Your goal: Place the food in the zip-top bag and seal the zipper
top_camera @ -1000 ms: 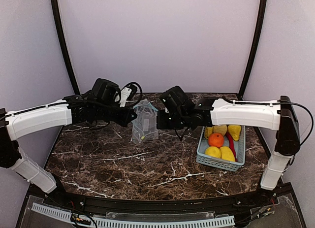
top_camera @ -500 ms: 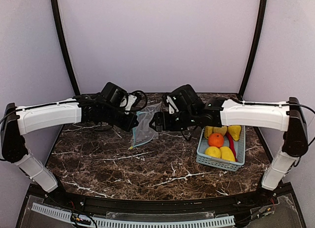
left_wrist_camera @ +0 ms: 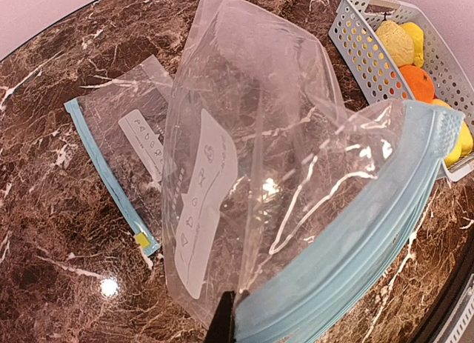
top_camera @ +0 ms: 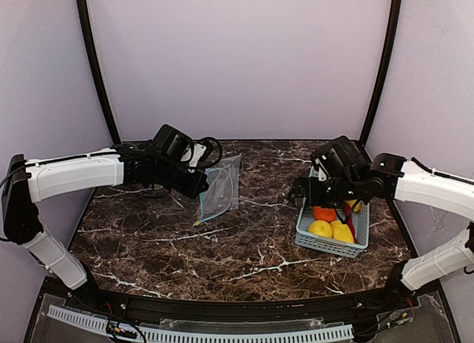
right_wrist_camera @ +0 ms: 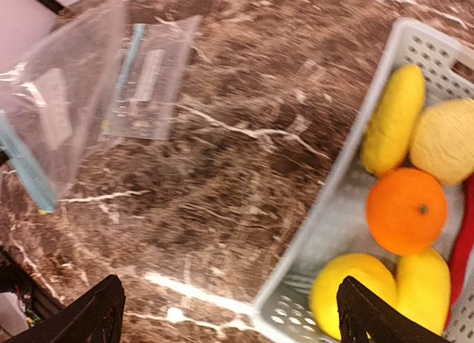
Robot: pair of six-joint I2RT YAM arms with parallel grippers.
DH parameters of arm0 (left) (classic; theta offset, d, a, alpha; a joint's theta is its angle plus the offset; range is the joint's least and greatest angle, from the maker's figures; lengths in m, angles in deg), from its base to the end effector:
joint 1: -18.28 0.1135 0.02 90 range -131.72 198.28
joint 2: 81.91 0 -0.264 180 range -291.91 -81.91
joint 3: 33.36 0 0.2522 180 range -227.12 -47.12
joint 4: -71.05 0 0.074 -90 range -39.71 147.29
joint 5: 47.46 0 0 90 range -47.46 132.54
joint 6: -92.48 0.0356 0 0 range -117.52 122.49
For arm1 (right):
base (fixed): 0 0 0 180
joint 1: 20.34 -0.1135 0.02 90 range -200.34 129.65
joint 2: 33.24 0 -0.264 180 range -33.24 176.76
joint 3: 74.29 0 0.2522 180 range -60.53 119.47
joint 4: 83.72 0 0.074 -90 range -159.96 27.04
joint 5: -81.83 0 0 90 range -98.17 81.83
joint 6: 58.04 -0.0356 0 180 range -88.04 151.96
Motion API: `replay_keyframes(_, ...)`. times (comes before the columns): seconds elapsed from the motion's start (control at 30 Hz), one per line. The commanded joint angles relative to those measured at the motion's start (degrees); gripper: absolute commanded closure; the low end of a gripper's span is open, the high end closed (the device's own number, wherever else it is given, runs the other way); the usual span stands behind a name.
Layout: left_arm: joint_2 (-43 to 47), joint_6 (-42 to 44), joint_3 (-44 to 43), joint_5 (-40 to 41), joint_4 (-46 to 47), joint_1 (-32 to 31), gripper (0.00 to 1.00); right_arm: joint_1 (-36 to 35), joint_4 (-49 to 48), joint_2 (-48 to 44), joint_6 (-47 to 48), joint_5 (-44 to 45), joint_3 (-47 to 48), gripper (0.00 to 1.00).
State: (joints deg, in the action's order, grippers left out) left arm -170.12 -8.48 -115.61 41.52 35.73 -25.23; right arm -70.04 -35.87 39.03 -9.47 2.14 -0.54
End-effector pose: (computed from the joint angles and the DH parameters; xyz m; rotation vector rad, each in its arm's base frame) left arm 0.2497 -0.2380 0.2789 0.6662 2.2483 -0.5045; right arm 0.1775 0.1995 0.2926 -0.0878 2.4318 0.5415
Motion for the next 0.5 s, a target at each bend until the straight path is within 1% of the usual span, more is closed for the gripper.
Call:
replay_keyframes(0.0, 0.35, -0.33, -0.83, -0.09, -0.98, 0.00, 0.99, 4.96, 8.69, -2.76, -2.36, 2.78, -4.44, 0.02)
replay_keyframes(0.1, 0.81, -0.24, -0.43, -0.72, -0.11, 0.00, 0.99, 7.61, 9.55, -3.27, -1.89, 1.21, -6.87, 0.03)
replay_keyframes(0.23, 1.02, -0.17, -0.24, -0.41, 0.01, 0.05, 0.99, 9.07, 9.30, -2.54, -1.92, -0.40, -9.32, 0.12)
replay_keyframes(0.47, 1.03, -0.28, -0.24, -0.82, -0.02, 0.06, 0.99, 9.36, 7.79, 0.96, -2.87, -0.66, -11.32, 0.15)
